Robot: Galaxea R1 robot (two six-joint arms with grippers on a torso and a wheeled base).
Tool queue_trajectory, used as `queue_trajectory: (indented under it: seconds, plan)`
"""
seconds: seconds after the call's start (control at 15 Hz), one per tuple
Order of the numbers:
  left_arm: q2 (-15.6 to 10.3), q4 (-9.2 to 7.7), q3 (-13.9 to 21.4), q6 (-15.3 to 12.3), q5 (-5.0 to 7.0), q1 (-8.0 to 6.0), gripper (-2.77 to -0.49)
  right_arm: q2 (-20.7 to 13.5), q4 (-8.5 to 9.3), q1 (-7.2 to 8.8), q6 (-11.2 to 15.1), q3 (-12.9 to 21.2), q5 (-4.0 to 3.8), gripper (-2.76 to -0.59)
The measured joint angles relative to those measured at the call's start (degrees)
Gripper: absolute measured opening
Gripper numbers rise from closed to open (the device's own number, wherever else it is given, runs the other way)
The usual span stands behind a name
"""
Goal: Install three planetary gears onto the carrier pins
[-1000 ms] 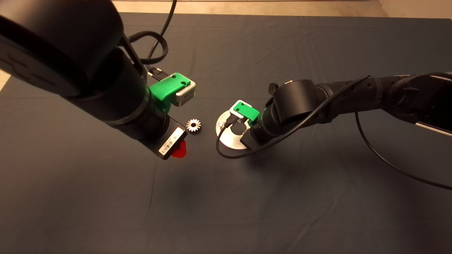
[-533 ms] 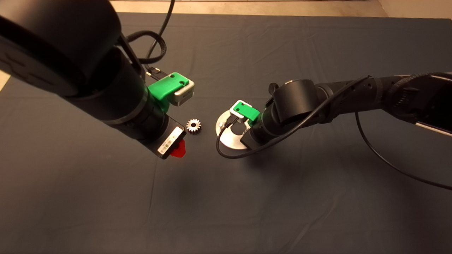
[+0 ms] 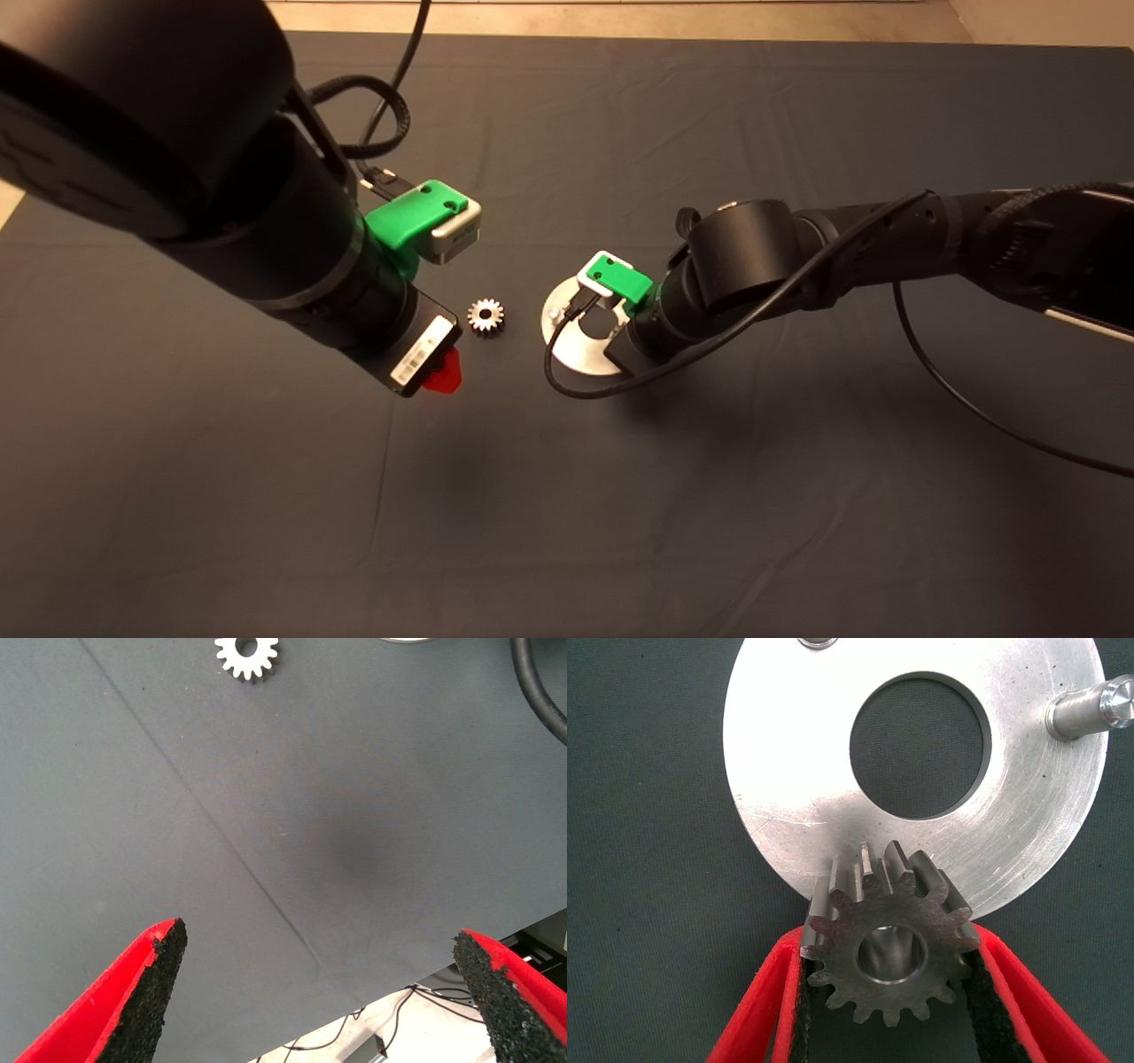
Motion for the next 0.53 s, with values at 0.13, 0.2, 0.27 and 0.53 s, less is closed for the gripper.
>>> queue_trajectory:
  seconds: [0.13,0.2,0.27,0.53]
  plan:
    - [0.0,0.00,0.0,0.0,0.00,0.00,-1.09,0.0,0.00,0.00,0.0,0.0,0.02,-2.34]
    - [0.0,-0.02,0.0,0.0,0.00,0.00,-1.09,0.0,0.00,0.00,0.0,0.0,0.02,-2.34]
    - [-0.2,0.00,0.0,0.0,0.00,0.00,-1.09,0.0,0.00,0.00,0.0,0.0,0.02,-2.34]
    - [-0.2,0.00,0.0,0.0,0.00,0.00,-1.09,-0.1,0.02,0.00,-0.6,0.0,0.15,-2.34]
